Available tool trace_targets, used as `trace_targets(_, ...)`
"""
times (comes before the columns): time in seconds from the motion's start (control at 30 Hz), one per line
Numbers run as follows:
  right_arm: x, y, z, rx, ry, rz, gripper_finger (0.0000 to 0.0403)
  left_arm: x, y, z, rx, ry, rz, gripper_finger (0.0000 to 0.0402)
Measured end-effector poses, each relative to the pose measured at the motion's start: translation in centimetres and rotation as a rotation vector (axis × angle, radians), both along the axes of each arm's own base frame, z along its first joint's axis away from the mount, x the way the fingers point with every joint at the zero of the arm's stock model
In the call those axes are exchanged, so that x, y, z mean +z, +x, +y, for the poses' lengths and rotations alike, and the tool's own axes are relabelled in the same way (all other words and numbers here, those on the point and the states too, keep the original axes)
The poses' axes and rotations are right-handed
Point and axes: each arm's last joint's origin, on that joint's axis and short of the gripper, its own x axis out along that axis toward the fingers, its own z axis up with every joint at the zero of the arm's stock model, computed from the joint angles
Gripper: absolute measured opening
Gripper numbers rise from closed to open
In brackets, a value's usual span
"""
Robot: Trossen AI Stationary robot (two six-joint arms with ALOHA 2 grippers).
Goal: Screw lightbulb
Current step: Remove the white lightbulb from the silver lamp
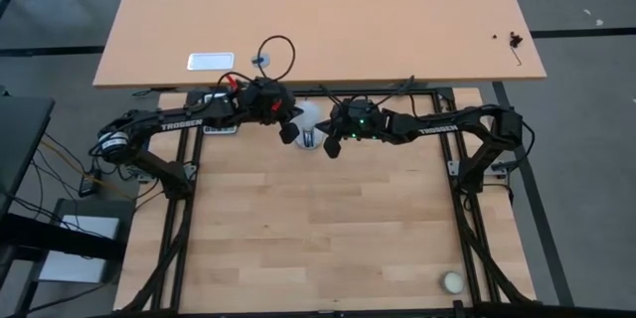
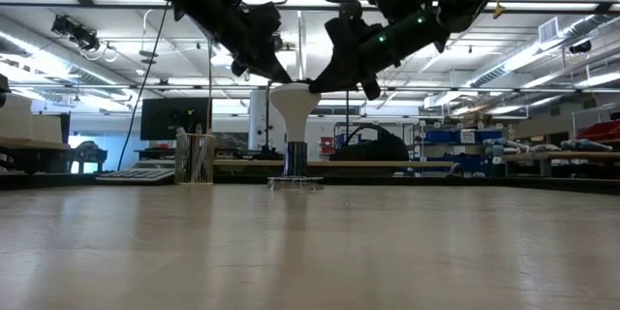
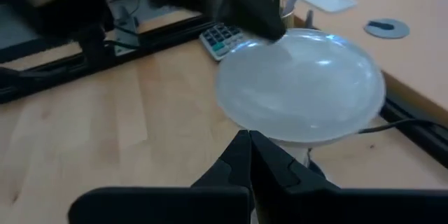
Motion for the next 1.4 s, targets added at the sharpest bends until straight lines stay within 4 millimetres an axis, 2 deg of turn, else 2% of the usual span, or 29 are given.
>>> trace_targets(0.3, 0.2, -0.4, -1.2, -0.055, 0.003, -0.012, 0.0009, -0.5, 0.7, -0.2, -0.020, -0.006, 0.006, 0.0000)
trace_targets(0.57, 0.0, -1.5, -3.9, -0.219, 0.006, -0.003, 0.0009, -0.5, 0.9, -1.2, -0.076, -0.032, -0.002, 0.0000)
trace_targets(0.73, 0.2, -2.1, -4.9, -0.230, 0.009, -0.009, 0.0009, -0.3, 1.1, -1.5, -0.088, -0.027, -0.011, 0.0000)
trace_targets(1.03, 2.1, -1.2, -1.2, -0.014, -0.023, -0.058, 0.0009, 1.2, 0.8, -1.1, -0.065, 0.004, -0.060, 0.0000)
trace_targets(1.23, 1.6, -0.4, 0.9, 0.056, -0.024, -0.041, 0.0009, 1.5, 0.4, 0.0, -0.013, 0.016, -0.062, 0.0000)
trace_targets(1.4, 1.6, -0.3, 1.5, 0.075, -0.031, -0.032, 0.0009, 0.9, 0.0, 1.0, 0.024, 0.001, -0.025, 0.0000)
